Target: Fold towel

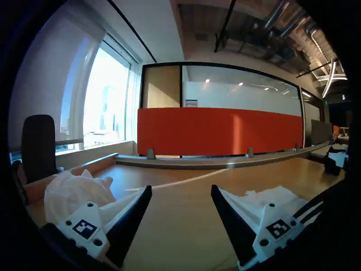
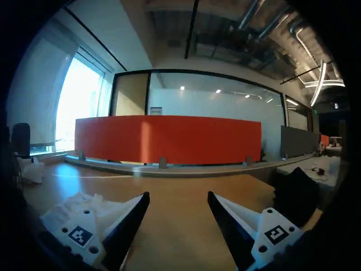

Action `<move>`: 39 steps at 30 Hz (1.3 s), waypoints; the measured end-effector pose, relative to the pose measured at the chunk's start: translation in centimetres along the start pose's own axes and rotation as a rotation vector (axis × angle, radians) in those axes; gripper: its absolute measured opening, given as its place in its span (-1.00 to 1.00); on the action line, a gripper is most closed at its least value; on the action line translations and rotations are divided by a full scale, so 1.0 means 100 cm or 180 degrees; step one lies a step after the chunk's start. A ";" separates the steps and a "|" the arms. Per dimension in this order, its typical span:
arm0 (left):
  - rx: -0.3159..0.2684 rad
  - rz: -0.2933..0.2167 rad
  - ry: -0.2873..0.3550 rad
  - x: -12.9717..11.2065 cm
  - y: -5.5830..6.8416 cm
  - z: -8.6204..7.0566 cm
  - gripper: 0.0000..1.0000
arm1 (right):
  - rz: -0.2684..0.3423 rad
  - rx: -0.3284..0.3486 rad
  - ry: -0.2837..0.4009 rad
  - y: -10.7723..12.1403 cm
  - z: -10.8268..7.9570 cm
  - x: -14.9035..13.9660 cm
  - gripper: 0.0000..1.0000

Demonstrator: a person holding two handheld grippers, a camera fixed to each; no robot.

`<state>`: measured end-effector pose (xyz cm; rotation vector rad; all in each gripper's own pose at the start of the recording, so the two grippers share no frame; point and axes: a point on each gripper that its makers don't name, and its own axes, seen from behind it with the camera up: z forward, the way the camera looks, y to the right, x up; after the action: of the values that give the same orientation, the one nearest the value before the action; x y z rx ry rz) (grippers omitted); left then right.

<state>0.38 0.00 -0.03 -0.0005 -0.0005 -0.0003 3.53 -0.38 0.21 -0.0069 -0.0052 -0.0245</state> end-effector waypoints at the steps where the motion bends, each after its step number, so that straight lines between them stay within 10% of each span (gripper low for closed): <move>1: -0.0002 -0.0001 -0.0002 0.005 0.000 0.000 0.94 | -0.0002 -0.0006 -0.0006 0.001 0.000 0.006 0.98; 21: -0.0080 0.0155 -0.0096 0.148 0.003 -0.015 0.94 | -0.0042 -0.0048 -0.0011 0.007 -0.016 0.158 0.98; 39: -0.0277 0.0247 -0.0228 0.171 0.014 -0.014 0.94 | -0.0173 0.0021 -0.0027 0.003 -0.016 0.189 0.98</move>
<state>17.52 1.41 -1.39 -0.0876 -0.0720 0.0773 22.43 -0.50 -1.31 -0.0004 -0.0140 -0.0787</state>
